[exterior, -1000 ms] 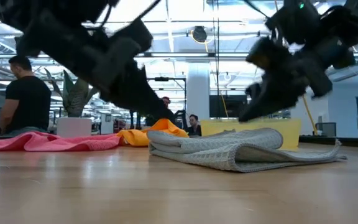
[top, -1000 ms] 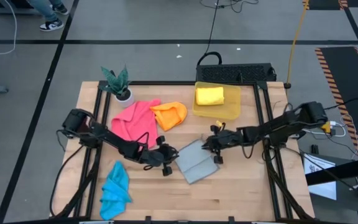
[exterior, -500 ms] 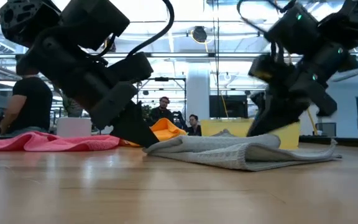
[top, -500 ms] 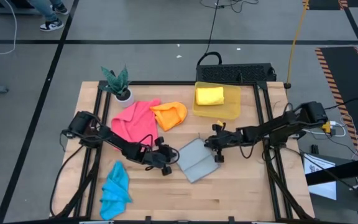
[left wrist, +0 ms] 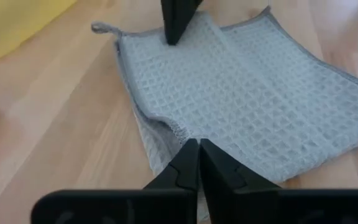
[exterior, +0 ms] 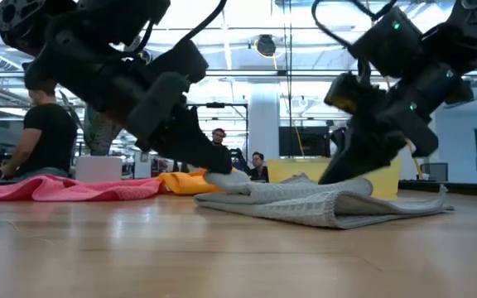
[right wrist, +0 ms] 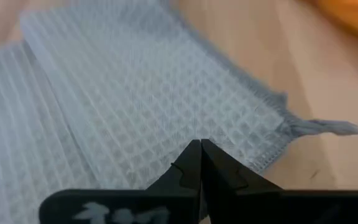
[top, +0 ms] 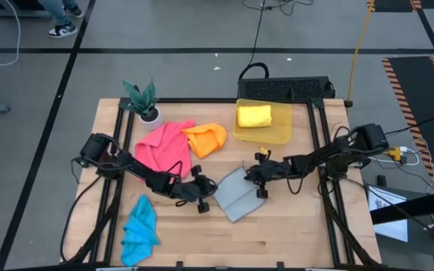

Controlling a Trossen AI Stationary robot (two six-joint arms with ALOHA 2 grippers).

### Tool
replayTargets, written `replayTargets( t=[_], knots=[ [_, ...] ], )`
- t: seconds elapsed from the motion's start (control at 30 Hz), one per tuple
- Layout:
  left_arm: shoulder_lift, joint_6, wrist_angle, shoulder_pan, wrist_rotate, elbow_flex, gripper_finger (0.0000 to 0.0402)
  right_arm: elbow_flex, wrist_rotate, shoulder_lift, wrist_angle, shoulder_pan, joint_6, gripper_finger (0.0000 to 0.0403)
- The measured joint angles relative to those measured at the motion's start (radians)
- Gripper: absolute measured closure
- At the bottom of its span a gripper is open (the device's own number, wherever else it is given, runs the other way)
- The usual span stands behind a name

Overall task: Fold microfiber towels
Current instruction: Fold the gray kitchen towel

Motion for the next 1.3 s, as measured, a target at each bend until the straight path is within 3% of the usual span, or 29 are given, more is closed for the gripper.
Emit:
replayTargets(
  t=[0.23, 0.37, 0.7, 1.03, 1.3],
  knots=[
    [0.003, -0.048, -0.132, 0.001, -0.028, 0.0, 0.0387, 0.0, 0.066, -0.011, -0.028, 0.009, -0.029, 0.0403],
    [0.003, -0.054, -0.106, -0.004, -0.029, 0.0, 0.038, -0.001, 0.105, -0.054, -0.048, 0.041, -0.052, 0.0403],
    [0.002, 0.011, 0.046, -0.018, -0.033, 0.0, 0.0392, 0.0, 0.105, -0.023, 0.041, 0.137, -0.007, 0.0403],
    [0.002, -0.041, -0.101, -0.01, -0.038, 0.0, 0.0398, 0.001, 0.109, 0.072, 0.044, 0.14, 0.031, 0.0403],
    [-0.04, -0.042, -0.123, -0.019, -0.043, 0.002, 0.038, 0.0, 0.11, 0.023, 0.018, 0.142, 0.003, 0.0403]
  ],
)
